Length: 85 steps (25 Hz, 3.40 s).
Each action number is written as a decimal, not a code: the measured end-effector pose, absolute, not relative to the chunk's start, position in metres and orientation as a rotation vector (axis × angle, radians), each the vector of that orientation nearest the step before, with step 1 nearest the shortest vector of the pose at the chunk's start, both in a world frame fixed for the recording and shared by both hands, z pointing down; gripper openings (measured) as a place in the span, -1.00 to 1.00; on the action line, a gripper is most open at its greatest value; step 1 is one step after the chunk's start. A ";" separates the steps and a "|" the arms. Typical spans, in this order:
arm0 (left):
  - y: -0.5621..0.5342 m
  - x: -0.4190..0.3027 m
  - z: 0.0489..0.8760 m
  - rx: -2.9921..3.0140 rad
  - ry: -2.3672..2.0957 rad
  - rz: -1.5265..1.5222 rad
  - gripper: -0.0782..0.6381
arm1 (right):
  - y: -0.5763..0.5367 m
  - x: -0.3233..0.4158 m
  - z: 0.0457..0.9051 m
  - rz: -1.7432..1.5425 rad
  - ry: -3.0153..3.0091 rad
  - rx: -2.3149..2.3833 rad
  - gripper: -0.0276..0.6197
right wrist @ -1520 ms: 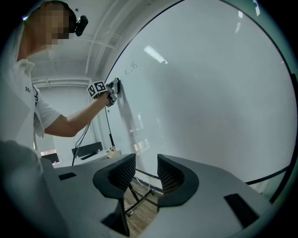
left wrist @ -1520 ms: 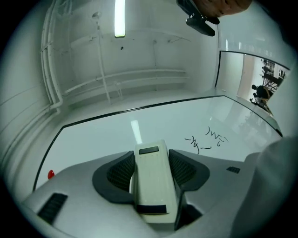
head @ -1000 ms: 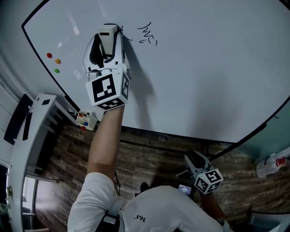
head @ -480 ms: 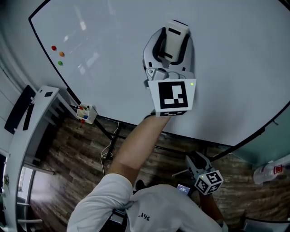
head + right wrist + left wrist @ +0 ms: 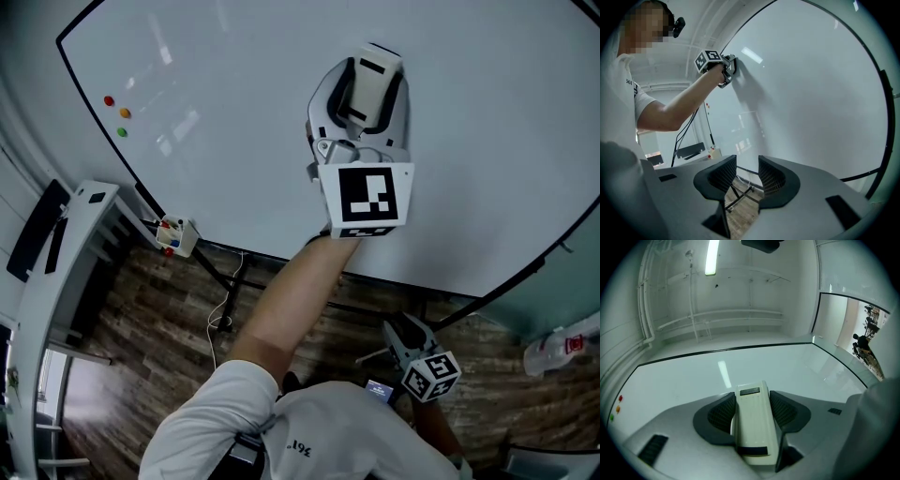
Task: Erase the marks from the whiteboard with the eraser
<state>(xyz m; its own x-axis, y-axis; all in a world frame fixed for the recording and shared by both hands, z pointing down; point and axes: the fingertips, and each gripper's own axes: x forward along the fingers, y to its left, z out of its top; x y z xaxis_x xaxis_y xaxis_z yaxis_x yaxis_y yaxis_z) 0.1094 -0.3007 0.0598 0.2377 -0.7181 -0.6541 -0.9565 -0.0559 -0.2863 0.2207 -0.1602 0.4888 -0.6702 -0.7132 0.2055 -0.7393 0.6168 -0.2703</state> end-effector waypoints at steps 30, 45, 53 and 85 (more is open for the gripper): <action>-0.298 0.147 0.089 -1.931 1.403 0.354 -0.11 | -0.165 0.187 0.501 0.531 -2.733 1.200 -0.42; -0.315 -0.075 0.081 -1.803 1.661 0.426 -0.11 | -0.173 0.133 0.510 0.522 -2.735 1.037 -0.42; -0.328 -0.191 0.104 -1.699 1.868 0.391 -0.11 | -0.178 0.112 0.513 0.517 -2.722 0.992 -0.42; -0.328 -0.212 0.050 -1.725 1.922 0.529 -0.11 | -0.156 0.148 0.522 0.553 -2.700 1.085 -0.42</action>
<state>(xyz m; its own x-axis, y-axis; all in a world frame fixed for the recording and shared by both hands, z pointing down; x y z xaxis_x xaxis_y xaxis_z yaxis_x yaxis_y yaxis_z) -0.2121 -0.3280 0.0502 -0.0723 -0.7977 -0.5987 -0.9917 0.1217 -0.0425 0.1479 -0.1563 0.5217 -0.7180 -0.6289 0.2983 -0.6956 0.6648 -0.2725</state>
